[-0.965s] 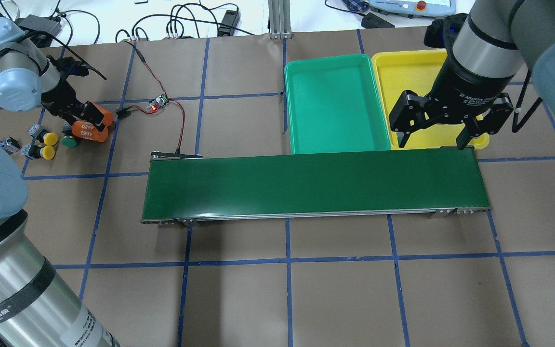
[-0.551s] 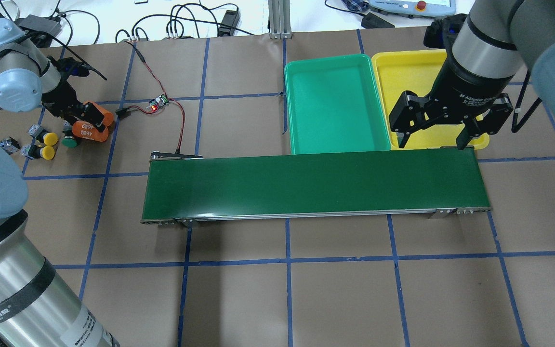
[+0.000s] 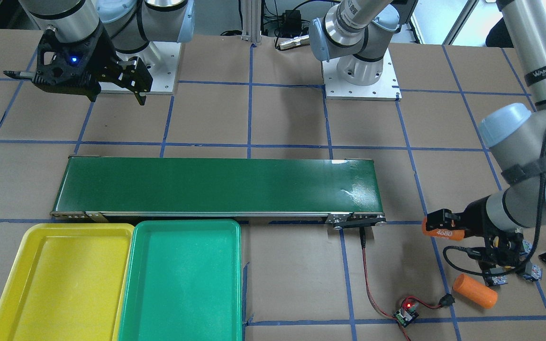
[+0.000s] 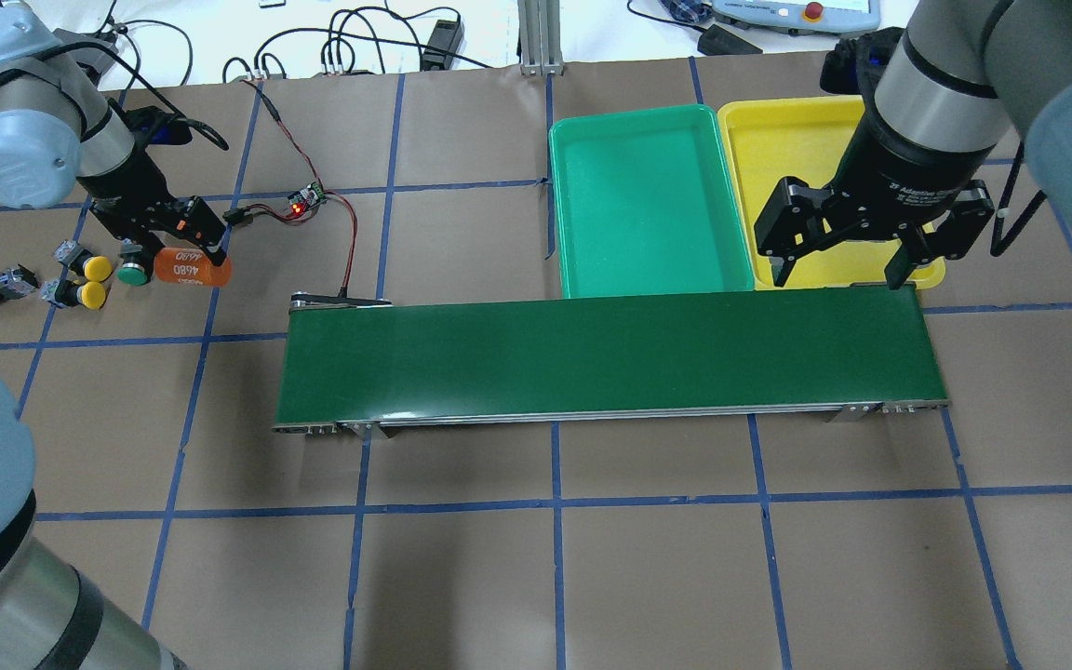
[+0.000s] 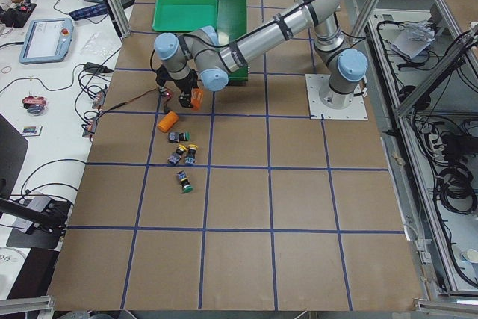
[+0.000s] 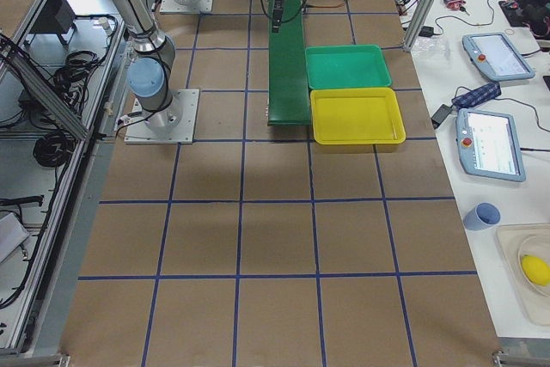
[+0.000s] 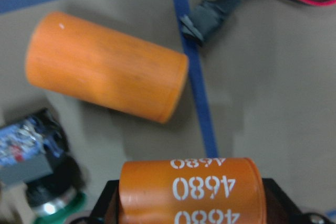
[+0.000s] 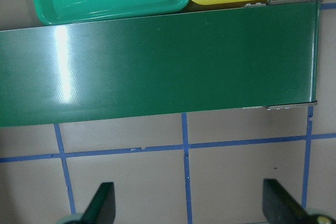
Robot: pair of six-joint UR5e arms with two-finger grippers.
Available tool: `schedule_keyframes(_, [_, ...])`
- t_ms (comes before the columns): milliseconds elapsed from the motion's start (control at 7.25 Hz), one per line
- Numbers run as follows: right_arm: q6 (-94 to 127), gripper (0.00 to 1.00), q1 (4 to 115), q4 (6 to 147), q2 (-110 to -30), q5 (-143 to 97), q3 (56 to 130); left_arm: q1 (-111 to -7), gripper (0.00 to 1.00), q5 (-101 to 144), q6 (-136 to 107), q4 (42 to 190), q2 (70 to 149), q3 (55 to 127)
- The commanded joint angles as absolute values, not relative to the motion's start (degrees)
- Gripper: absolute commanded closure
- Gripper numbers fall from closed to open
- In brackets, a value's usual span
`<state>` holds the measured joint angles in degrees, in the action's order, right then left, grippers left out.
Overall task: Sort buttons by color to trays
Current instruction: 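Carry the orange cell onto the conveyor belt and release it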
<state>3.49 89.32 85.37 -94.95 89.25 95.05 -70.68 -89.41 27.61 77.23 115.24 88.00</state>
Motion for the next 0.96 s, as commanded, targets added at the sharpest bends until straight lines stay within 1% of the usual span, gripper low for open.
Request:
schedule_keyframes(0, [3.43,0.00,89.21,85.70,-95.01,90.09,94.23,-74.07,1.00,-86.07,17.45,83.83,106.21,93.40])
schedule_keyframes(138, [4.04,0.00,89.30,85.52,-96.14,89.13,94.04,-77.75,1.00,-86.13,13.49,82.89,103.39,97.60])
schedule_keyframes(276, [4.22,0.00,89.30,85.78,-95.72,89.38,93.96,-80.22,1.00,-86.13,7.70,82.62,101.88,99.65])
schedule_keyframes(551, [4.39,0.00,89.12,85.26,-95.36,90.17,94.22,-83.83,1.00,-86.05,4.76,81.40,101.25,102.11])
schedule_keyframes(827, [4.31,0.00,89.03,85.25,-95.27,89.91,94.92,-84.37,1.00,-85.96,4.31,75.17,103.17,104.67])
